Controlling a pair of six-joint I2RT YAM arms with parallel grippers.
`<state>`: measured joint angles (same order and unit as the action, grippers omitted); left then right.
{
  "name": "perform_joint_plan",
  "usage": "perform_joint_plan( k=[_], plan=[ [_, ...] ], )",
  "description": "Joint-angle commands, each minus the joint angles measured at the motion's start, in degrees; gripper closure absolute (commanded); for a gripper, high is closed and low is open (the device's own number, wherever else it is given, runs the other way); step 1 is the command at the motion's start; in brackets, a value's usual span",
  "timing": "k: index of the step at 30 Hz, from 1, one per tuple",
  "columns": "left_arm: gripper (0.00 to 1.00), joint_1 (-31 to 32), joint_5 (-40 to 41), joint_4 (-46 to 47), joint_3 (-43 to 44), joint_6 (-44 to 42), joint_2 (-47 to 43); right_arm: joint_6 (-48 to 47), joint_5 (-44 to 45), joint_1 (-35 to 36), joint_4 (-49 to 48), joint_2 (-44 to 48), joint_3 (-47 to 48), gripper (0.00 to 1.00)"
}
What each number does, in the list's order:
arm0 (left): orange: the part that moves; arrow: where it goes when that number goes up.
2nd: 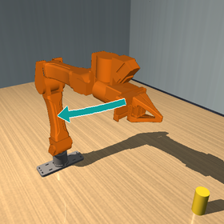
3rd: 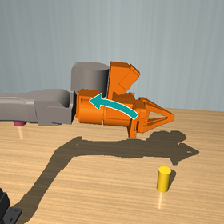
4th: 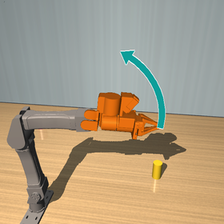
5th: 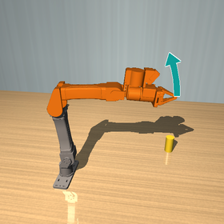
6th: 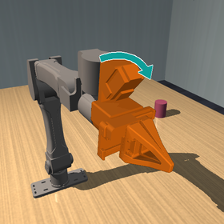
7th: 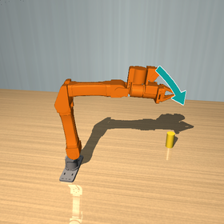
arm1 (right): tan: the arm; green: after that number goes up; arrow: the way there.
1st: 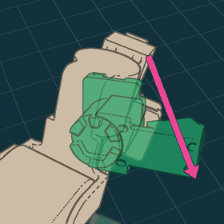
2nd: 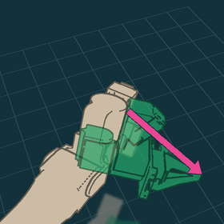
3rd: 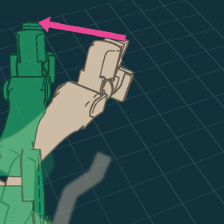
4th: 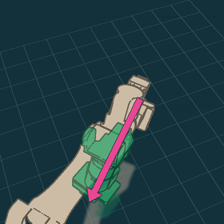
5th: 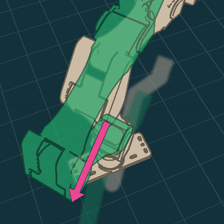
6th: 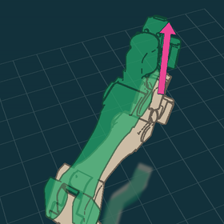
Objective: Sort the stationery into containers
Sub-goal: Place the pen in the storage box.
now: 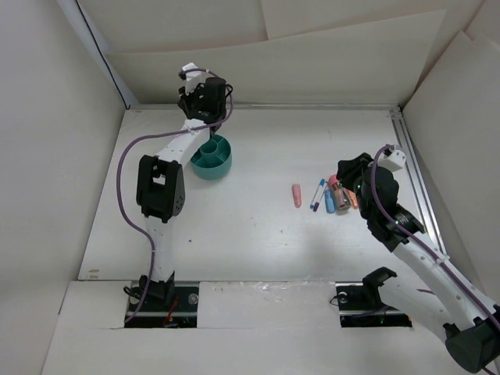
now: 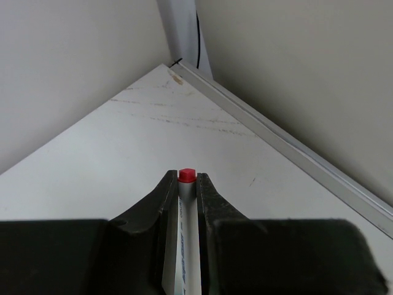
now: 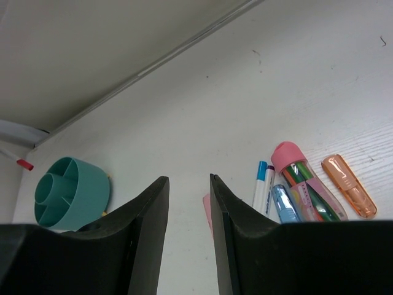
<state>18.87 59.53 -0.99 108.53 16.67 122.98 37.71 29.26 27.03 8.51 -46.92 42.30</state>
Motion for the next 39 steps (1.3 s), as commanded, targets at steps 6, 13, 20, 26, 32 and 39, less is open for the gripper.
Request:
perform_joint_plan(
  k=[6, 13, 20, 26, 32, 39],
  plan=[
    [1.0, 2.48, 2.88, 8.9, 2.21, -7.44, 3.14, -1.33, -0.43, -0.22, -3.33, 0.69, 0.32, 0.61],
    [1.0, 3.63, 2.87, 12.77, 1.07, -10.16, 4.2, -1.33, -0.43, -0.22, -3.33, 0.69, 0.32, 0.61],
    [1.0, 4.15, 2.87, 13.91, -1.47, -10.16, 4.73, -1.33, -0.43, -0.22, -3.33, 0.69, 0.32, 0.61],
    [1.0, 5.38, 3.58, 19.53, -7.89, -11.91, 3.33, -1.33, -0.43, -0.22, -3.33, 0.69, 0.32, 0.61],
    [0.93, 6.0, 4.9, 22.18, -9.39, -13.85, 3.32, -1.33, -0.43, -0.22, -3.33, 1.82, -0.2, 0.61],
    [0.72, 7.05, 5.42, 22.18, -11.23, -13.33, 1.12, -1.33, -0.43, -0.22, -3.33, 1.83, -0.2, 0.61]
  ],
)
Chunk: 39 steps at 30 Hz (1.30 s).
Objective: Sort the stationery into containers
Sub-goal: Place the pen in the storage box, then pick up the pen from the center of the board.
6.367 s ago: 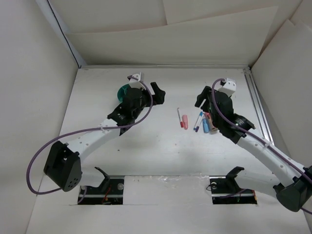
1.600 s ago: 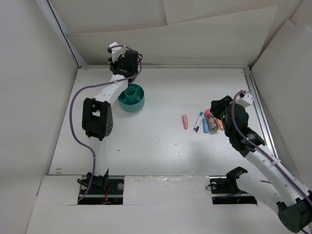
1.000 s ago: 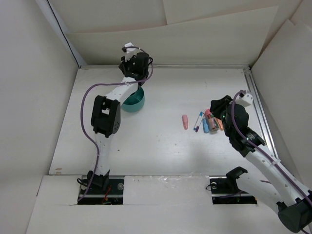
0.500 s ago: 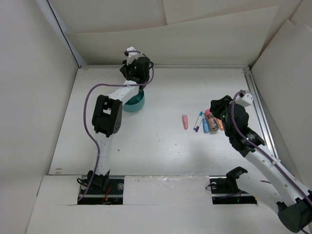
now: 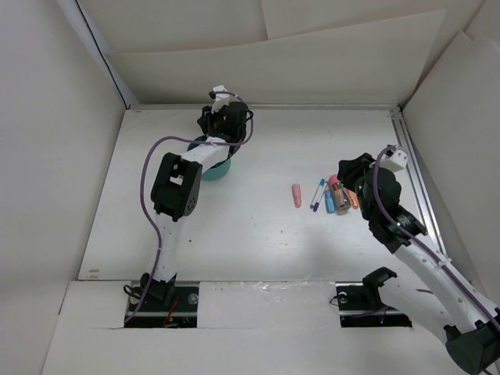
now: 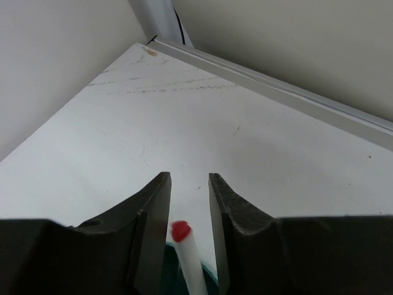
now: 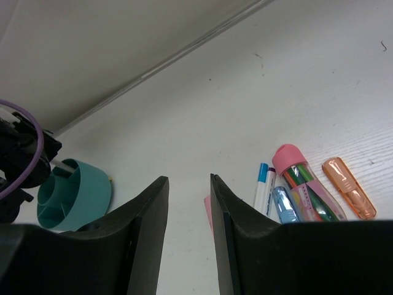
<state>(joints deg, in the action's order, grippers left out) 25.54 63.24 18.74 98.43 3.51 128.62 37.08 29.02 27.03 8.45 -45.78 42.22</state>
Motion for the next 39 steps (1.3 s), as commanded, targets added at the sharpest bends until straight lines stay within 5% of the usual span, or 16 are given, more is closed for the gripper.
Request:
perform_joint_plan(
  k=[1, 12, 16, 19, 20, 22, 26, 30, 37, 39],
  plan=[
    [0.71, 0.39, 1.71, 2.44, -1.14, -0.17, -5.39, -0.69, -0.19, -0.22, -3.26, 0.69, -0.12, 0.61],
    [0.7, 3.46, -0.04, -1.16, -1.67, 3.69, -13.21, -1.22, -0.19, -0.22, -3.26, 1.22, -0.12, 0.61],
    [0.76, 5.13, -9.77, -14.75, 3.07, 15.18, -16.81, -1.22, 0.86, -0.74, -3.26, 1.22, -0.12, 0.61],
    [0.93, 5.66, -24.19, -24.18, 3.0, 26.97, -18.84, -1.22, 2.44, -0.75, -3.26, 1.22, -0.12, 0.77],
    [0.96, 7.84, -26.48, -24.19, 1.6, 28.47, -19.62, -0.7, 2.97, -0.75, -2.65, 1.22, -0.12, 0.91],
    [1.0, 11.44, -26.52, -24.71, -0.79, 28.48, -19.63, 0.0, 4.12, -0.75, -1.16, 0.52, -0.12, 1.0],
    [1.0, 20.06, -26.06, -28.76, 0.27, 27.87, -17.27, 0.62, 5.34, -0.75, -0.1, -0.8, 1.2, 1.0],
    [0.97, 24.02, -34.22, -29.64, 1.15, 30.58, -13.84, 2.46, 8.24, -1.27, 2.27, -1.33, 1.73, 0.99],
    [0.85, 30.35, -44.87, -24.71, 1.05, 24.8, -8.4, 4.23, 12.55, -1.8, 4.03, -0.28, 1.73, 0.71],
    [0.81, 31.76, -46.09, -25.25, 4.03, 22.09, -6.37, 4.93, 13.08, -1.8, 4.65, 0.52, 1.73, 0.7]
  ],
)
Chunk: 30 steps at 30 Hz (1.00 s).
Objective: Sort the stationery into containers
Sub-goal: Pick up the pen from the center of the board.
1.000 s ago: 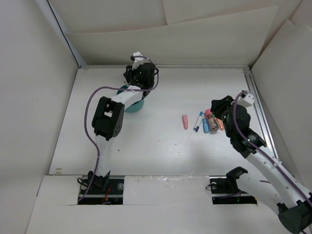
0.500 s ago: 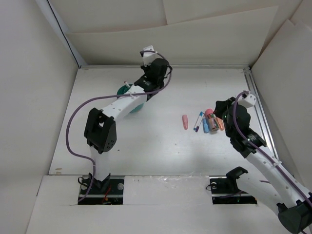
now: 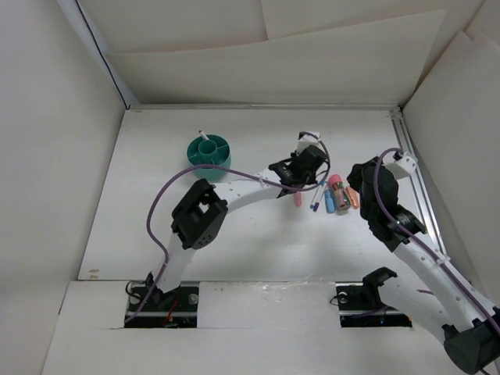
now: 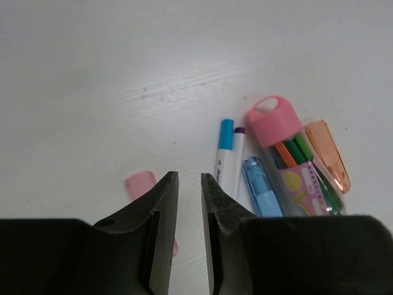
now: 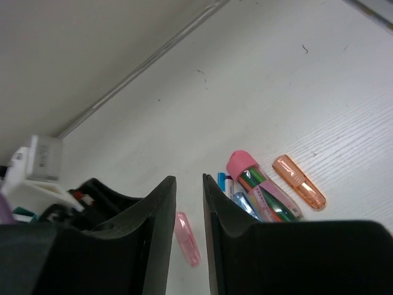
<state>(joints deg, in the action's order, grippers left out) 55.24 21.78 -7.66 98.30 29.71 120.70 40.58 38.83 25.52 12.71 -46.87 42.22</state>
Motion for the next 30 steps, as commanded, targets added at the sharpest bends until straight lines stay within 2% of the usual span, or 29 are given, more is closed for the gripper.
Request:
perform_joint_plan(
  k=[1, 6, 8, 9, 10, 12, 15, 18, 25, 30],
  plan=[
    [0.81, 2.76, -5.16, 0.63, 5.14, -4.14, 2.51, 1.43, 3.27, -0.29, 0.39, 2.48, 1.03, 0.7],
    [0.8, 2.76, -8.41, -0.85, 11.89, -5.36, 8.75, 1.96, 4.5, -0.29, 0.39, 6.79, -0.37, 0.72],
    [0.8, 2.76, -9.65, -2.35, 14.63, -5.37, 10.86, 1.96, 4.5, -0.29, -0.32, 7.4, -0.9, 0.79],
    [0.8, 2.76, -9.65, -2.36, 15.51, -5.37, 12.52, 1.96, 4.5, -0.29, -0.32, 7.41, -0.91, 0.89],
    [0.8, 2.76, -9.65, -3.23, 17.08, -5.37, 13.23, 1.96, 4.5, -0.82, -0.32, 7.41, -0.91, 0.95],
    [0.8, 2.76, -9.04, -4.11, 18.85, -5.89, 15.42, 1.96, 3.98, -0.82, -0.32, 7.41, -0.91, 1.0],
    [0.8, 2.76, -8.16, -4.73, 21.22, -6.51, 17.1, 1.96, 3.97, -0.82, -0.32, 7.41, -0.91, 1.0],
    [0.84, 2.76, -6.14, -6.57, 23.68, -7.13, 18.95, 1.96, 3.97, -0.82, -0.32, 7.41, -0.91, 1.0],
    [0.84, 2.76, -2.88, -4.64, 21.32, -7.74, 17.81, 1.43, 2.92, -0.82, -1.37, 7.41, -1.44, 1.0],
    [0.84, 2.76, -2.27, -7.1, 25.71, -7.74, 21.14, 0.91, 1.86, -0.82, -1.9, 7.41, -1.44, 1.0]
  ],
)
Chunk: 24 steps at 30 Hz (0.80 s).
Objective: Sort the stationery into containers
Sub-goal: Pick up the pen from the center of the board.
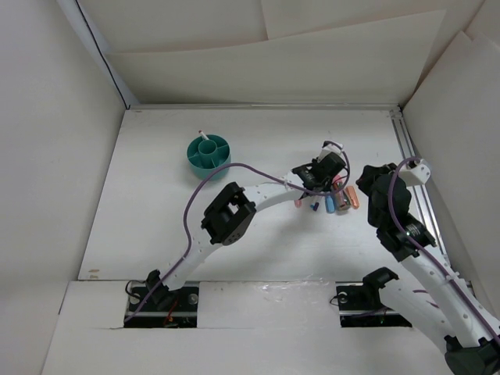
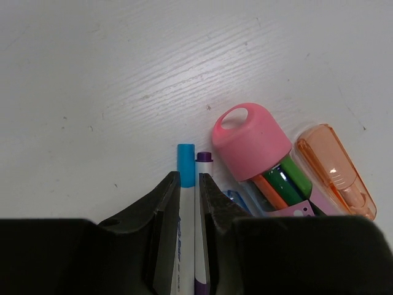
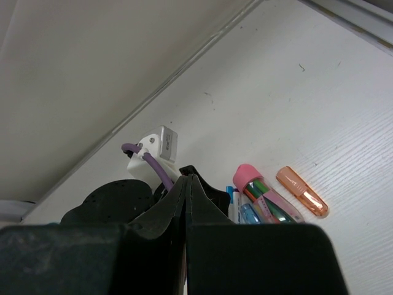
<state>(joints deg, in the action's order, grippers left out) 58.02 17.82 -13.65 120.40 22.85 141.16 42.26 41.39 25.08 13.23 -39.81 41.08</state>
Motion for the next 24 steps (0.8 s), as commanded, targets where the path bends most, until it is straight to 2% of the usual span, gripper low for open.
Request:
perform_joint_plan(
  k=[1, 14, 24],
  plan=[
    [0.84, -0.01, 1.69, -1.12, 4.14, -1.4, 0.69, -0.78, -0.69, -0.38, -2.42, 0.35, -0.3, 1.0],
    [0.86, -0.01, 1.6, -2.69, 7.13, -1.93, 4.64, -1.3, -1.75, -0.38, -3.48, 0.35, -0.3, 1.0],
    [0.78, -0.01, 2.21, -3.23, 8.27, -2.46, 6.4, -1.3, -1.75, -0.38, -3.48, 0.35, -0.3, 1.0]
  ],
)
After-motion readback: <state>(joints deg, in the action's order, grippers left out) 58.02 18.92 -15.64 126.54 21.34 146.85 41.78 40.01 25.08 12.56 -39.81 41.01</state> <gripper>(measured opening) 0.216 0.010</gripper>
